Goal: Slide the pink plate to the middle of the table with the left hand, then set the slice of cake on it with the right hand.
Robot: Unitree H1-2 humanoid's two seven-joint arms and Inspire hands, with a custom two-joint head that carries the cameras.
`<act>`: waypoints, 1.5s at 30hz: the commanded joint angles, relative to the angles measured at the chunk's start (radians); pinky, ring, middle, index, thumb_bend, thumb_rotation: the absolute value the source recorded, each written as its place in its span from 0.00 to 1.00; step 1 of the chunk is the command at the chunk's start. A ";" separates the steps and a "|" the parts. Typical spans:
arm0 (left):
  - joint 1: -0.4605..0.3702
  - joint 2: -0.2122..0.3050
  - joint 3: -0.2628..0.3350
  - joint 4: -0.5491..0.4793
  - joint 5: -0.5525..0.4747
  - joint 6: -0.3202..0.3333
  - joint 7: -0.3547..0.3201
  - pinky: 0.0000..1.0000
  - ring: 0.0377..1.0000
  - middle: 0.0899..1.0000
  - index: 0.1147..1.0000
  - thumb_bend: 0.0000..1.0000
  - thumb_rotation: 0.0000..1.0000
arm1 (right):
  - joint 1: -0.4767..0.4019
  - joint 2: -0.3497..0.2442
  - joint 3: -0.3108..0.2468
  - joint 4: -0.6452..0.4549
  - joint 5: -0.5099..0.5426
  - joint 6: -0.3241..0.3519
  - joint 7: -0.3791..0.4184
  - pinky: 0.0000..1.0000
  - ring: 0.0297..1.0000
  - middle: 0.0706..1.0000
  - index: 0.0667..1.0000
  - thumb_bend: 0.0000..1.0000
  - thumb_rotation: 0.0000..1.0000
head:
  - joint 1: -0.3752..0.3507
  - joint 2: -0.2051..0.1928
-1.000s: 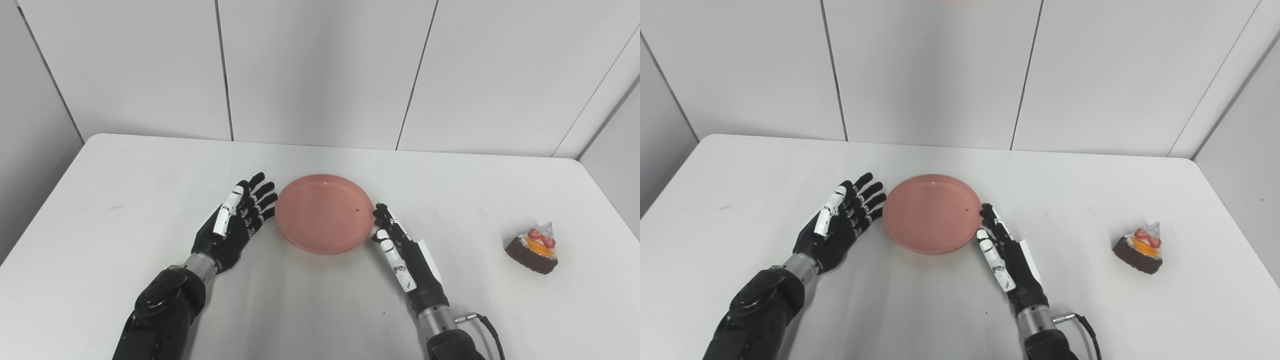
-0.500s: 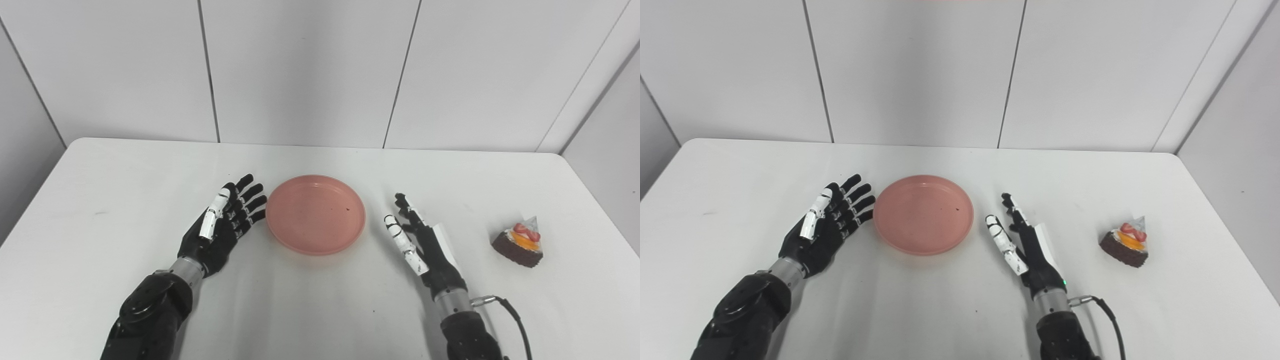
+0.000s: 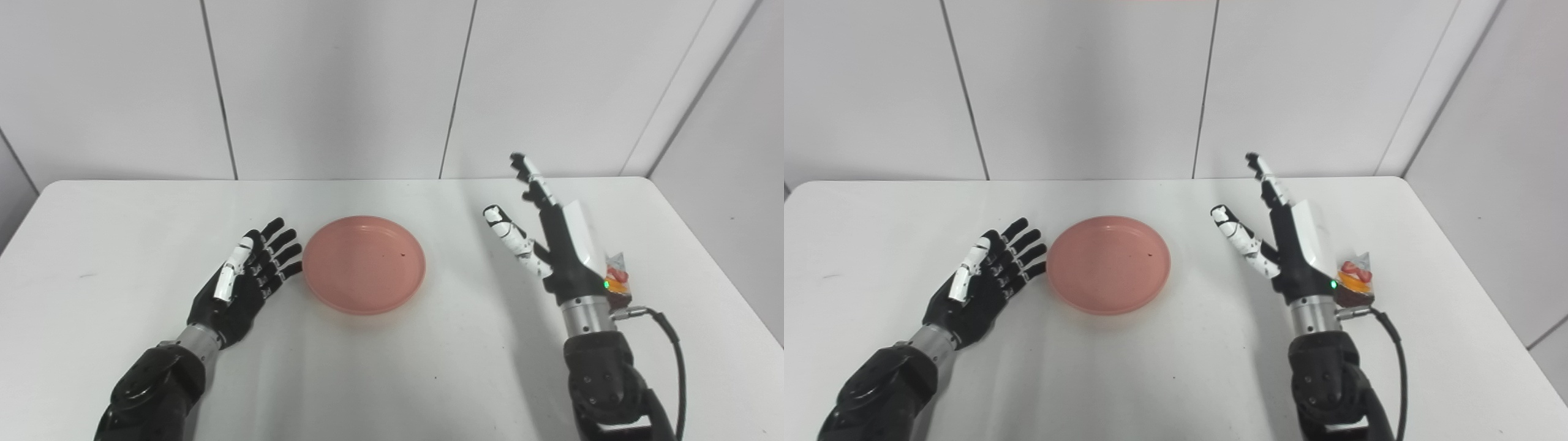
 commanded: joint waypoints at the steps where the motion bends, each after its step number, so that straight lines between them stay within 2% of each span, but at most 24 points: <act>1: 0.048 0.013 -0.009 0.072 0.017 0.046 -0.008 0.90 0.94 0.96 0.95 0.41 0.99 | -0.034 -0.040 -0.022 -0.059 -0.037 -0.036 -0.014 0.80 0.88 0.91 0.93 0.62 0.96 | -0.013 -0.002; 4: 0.046 0.018 -0.002 0.091 0.018 0.034 -0.022 0.90 0.94 0.96 0.95 0.41 0.98 | -0.038 -0.075 -0.034 -0.086 -0.085 -0.012 0.003 0.79 0.87 0.90 0.94 0.62 0.92 | -0.060 -0.011; 5: 0.046 0.018 0.002 0.096 0.017 0.032 -0.025 0.90 0.93 0.95 0.94 0.41 0.96 | -0.039 -0.087 -0.040 -0.093 -0.089 -0.005 0.013 0.83 0.90 0.93 0.96 0.63 0.85 | -0.060 -0.011; 8: 0.040 0.027 0.014 0.129 0.013 0.016 -0.046 0.89 0.93 0.94 0.93 0.41 0.96 | -0.044 -0.134 -0.058 -0.118 -0.117 0.065 0.090 0.84 0.91 0.94 0.97 0.66 0.83 | -0.113 -0.021; 9: 0.037 0.030 0.017 0.142 0.012 0.009 -0.055 0.89 0.93 0.94 0.93 0.42 0.95 | -0.045 -0.147 -0.063 -0.123 -0.124 0.089 0.117 0.73 0.86 0.93 0.97 0.69 0.77 | -0.113 -0.021; 11: 0.030 0.041 0.021 0.176 0.008 -0.012 -0.081 0.89 0.93 0.94 0.94 0.44 0.92 | -0.043 -0.178 -0.069 -0.118 -0.147 0.124 0.163 0.66 0.83 0.92 0.97 0.73 0.70 | -0.138 -0.024; 12: 0.026 0.047 0.024 0.193 0.005 -0.022 -0.094 0.89 0.93 0.94 0.94 0.44 0.91 | -0.041 -0.193 -0.072 -0.115 -0.157 0.144 0.188 0.66 0.82 0.92 0.97 0.74 0.69 | -0.157 -0.024; 13: 0.023 0.051 0.026 0.205 0.003 -0.030 -0.104 0.88 0.92 0.94 0.93 0.45 0.87 | -0.040 -0.204 -0.073 -0.113 -0.164 0.160 0.207 0.66 0.83 0.92 0.95 0.79 0.62 | -0.157 -0.024; 17: 0.007 0.070 0.040 0.259 -0.010 -0.050 -0.139 0.86 0.91 0.93 0.91 0.47 0.83 | -0.038 -0.255 -0.072 -0.115 -0.216 0.232 0.297 0.70 0.87 0.94 0.95 0.85 0.60 | -0.218 -0.013; 20: -0.002 0.077 0.050 0.283 -0.017 -0.054 -0.147 0.85 0.90 0.92 0.91 0.48 0.83 | -0.038 -0.283 -0.075 -0.118 -0.257 0.300 0.364 0.63 0.84 0.96 0.95 0.90 0.56 | -0.252 -0.011; 22: -0.006 0.085 0.053 0.294 -0.015 -0.059 -0.149 0.85 0.89 0.91 0.90 0.48 0.82 | -0.031 -0.306 -0.083 -0.104 -0.255 0.306 0.380 0.62 0.83 0.95 0.95 0.91 0.53 | -0.269 -0.009; 24: -0.013 0.095 0.051 0.317 -0.009 -0.073 -0.156 0.84 0.88 0.90 0.89 0.49 0.82 | -0.025 -0.327 -0.095 -0.078 -0.238 0.299 0.387 0.66 0.85 0.95 0.95 0.92 0.49 | -0.282 -0.008; 29: -0.025 0.109 0.060 0.354 -0.014 -0.076 -0.155 0.82 0.86 0.87 0.86 0.50 0.80 | -0.019 -0.338 -0.103 -0.022 -0.213 0.310 0.392 0.70 0.87 0.94 0.94 0.94 0.41 | -0.310 -0.003; 33: -0.027 0.117 0.063 0.360 -0.013 -0.069 -0.157 0.81 0.85 0.86 0.85 0.50 0.79 | -0.022 -0.344 -0.091 0.008 -0.212 0.315 0.401 0.67 0.85 0.94 0.94 0.97 0.41 | -0.315 0.004; 45: -0.020 0.129 0.061 0.342 -0.011 -0.069 -0.163 0.80 0.85 0.86 0.85 0.51 0.78 | -0.048 -0.388 -0.063 0.086 -0.190 0.331 0.457 0.75 0.90 0.94 0.92 0.99 0.34 | -0.318 0.026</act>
